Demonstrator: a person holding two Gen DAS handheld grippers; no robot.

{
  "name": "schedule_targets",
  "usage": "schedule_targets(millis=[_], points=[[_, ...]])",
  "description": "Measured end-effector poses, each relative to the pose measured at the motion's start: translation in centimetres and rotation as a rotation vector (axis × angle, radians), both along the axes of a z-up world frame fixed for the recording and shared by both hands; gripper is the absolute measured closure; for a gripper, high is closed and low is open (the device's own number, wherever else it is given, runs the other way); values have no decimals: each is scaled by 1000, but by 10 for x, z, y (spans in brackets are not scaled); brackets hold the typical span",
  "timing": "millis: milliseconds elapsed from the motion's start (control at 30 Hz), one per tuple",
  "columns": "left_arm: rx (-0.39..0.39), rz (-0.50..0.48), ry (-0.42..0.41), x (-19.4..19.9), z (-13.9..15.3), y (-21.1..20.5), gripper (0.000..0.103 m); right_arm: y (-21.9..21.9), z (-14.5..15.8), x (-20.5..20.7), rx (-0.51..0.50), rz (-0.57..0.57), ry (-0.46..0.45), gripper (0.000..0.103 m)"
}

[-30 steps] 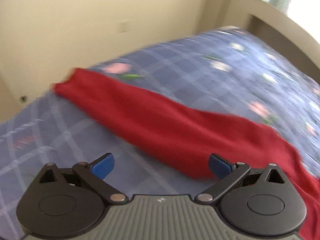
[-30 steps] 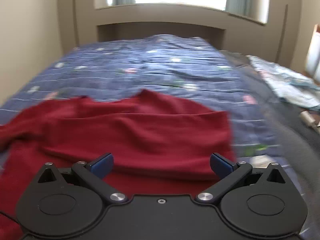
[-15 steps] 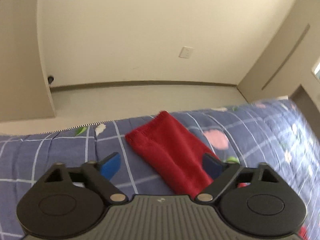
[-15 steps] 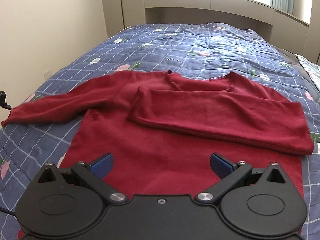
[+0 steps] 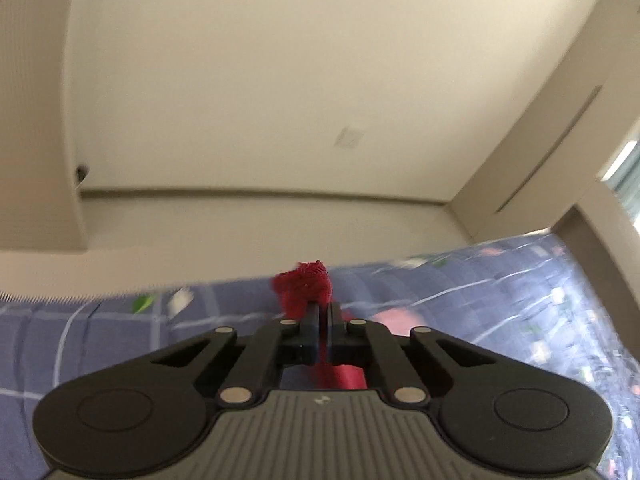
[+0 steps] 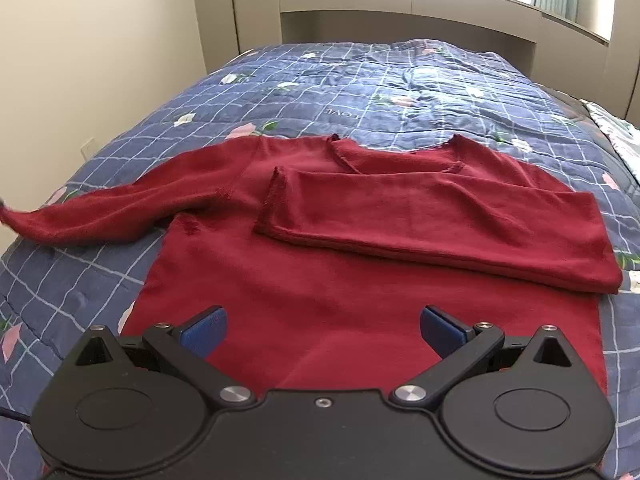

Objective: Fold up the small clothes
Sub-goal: 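Lift the cuff with the left tool and lay the sleeve across the body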

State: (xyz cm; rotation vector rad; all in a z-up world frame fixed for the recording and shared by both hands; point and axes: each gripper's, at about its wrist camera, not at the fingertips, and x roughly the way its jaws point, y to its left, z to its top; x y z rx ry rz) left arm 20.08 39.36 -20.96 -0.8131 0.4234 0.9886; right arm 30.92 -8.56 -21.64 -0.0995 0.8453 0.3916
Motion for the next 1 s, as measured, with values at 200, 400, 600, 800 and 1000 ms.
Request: schedule_targets(millis=[200,400,600,800,1000], points=[[239,-296,-139,51,75,-59,101,-21,6,1,18,-46,-11,1],[378,-643,-275,113,134,-156,101,-59,8,3,33,-123,-17,1],[388,-949,-304,170,131,-267,101,-111,6,4,24,-222,-14,1],[277,-1118,-196,208,63,-368,101,-172,-4,3,-5,-299,11,1],[159,-1169,-67,199,0,-410,101,-213,-14,3,-18,-340,31,1]])
